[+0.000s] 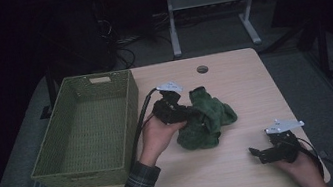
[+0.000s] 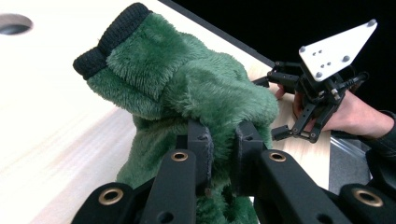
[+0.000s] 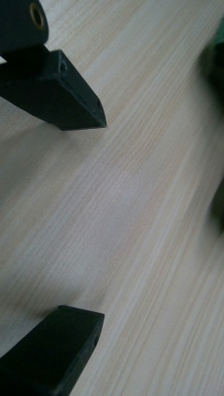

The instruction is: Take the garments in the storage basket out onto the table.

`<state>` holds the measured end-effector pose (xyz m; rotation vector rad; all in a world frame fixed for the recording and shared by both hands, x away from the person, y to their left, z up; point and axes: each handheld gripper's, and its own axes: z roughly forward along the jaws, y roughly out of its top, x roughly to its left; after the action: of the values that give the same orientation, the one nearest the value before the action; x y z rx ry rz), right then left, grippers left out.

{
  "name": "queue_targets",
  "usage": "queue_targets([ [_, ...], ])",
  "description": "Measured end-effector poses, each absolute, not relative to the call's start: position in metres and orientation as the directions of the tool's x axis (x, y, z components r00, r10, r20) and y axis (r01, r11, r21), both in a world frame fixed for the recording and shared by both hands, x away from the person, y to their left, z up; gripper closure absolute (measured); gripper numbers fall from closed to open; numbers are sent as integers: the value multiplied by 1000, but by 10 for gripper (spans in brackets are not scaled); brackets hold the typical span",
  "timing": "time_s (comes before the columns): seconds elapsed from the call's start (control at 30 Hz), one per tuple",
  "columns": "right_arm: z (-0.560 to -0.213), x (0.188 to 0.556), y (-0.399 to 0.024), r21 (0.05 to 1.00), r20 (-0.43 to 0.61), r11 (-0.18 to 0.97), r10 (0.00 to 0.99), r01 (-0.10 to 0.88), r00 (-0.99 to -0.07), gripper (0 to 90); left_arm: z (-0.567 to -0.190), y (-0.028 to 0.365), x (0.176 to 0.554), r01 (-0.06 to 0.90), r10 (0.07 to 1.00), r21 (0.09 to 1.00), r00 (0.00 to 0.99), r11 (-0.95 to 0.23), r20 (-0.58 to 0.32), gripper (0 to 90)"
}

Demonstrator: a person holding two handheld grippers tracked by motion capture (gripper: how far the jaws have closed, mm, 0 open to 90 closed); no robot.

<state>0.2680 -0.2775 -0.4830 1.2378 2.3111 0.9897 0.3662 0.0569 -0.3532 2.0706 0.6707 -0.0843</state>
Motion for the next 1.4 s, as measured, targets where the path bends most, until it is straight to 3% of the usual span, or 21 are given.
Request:
queue_targets([
  [0.33, -483, 268, -277, 713, 29, 378, 826, 591, -564, 60, -394, 35, 366, 525, 410, 721, 840, -453, -355, 805],
  [0.97, -483, 268, -277, 713, 28, 384, 820, 586, -571, 60, -447, 24, 385, 538, 453, 641, 834, -547, -314, 796],
  [1.03, -483, 268, -277, 713, 28, 384, 820, 586, -572, 60, -446, 25, 385, 529, 450, 648, 839, -548, -304, 769],
  [1.23, -483, 268, -277, 713, 28, 385, 820, 586, -572, 60, -429, 30, 376, 501, 454, 669, 851, -549, -265, 564],
  [1.4, -483, 268, -277, 713, 28, 385, 820, 586, -572, 60, -411, 38, 362, 483, 445, 695, 858, -532, -255, 524],
])
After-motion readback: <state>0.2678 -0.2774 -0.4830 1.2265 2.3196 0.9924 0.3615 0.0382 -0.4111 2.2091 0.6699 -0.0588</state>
